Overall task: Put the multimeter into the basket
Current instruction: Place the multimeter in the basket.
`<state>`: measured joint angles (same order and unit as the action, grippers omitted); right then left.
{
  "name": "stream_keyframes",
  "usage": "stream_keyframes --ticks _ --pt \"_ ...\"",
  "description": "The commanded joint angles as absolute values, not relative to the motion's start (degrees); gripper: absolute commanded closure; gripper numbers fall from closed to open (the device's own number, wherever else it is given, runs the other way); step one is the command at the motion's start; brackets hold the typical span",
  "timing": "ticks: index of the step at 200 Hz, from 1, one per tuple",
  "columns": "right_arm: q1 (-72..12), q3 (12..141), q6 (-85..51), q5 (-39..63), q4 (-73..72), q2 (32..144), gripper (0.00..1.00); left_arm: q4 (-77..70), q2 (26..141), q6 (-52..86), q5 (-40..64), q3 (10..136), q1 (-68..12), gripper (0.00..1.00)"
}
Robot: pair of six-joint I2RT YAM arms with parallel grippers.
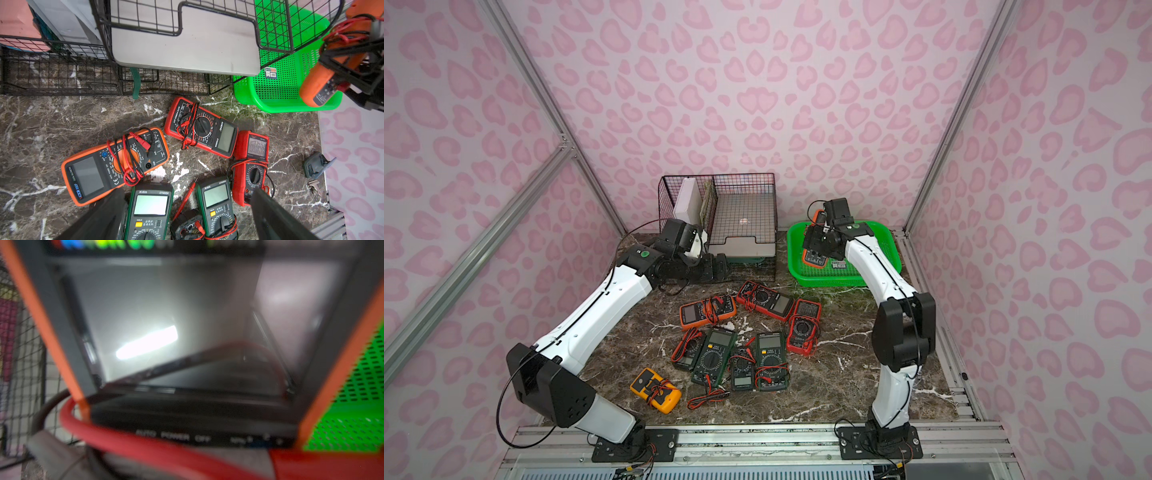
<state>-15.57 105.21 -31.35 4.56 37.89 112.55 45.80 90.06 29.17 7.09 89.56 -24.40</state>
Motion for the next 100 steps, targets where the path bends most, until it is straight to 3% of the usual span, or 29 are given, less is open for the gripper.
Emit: stream_keyframes --ticks 1,69,100 --pt "-15.1 112.2 -28.6 3.2 39.8 118.2 0.75 43.9 90.8 26.6 9.0 90.4 -23.7 0.01" --pt "-13.9 133.4 -24.6 1.1 49.5 136.5 0.74 42.6 89.7 27.7 10.5 88.5 -22.4 0.01" --pt "-14.0 134.3 -23.3 1.1 51.2 139.9 0.72 41.3 89.8 28.8 11.6 86.5 -22.4 0.01"
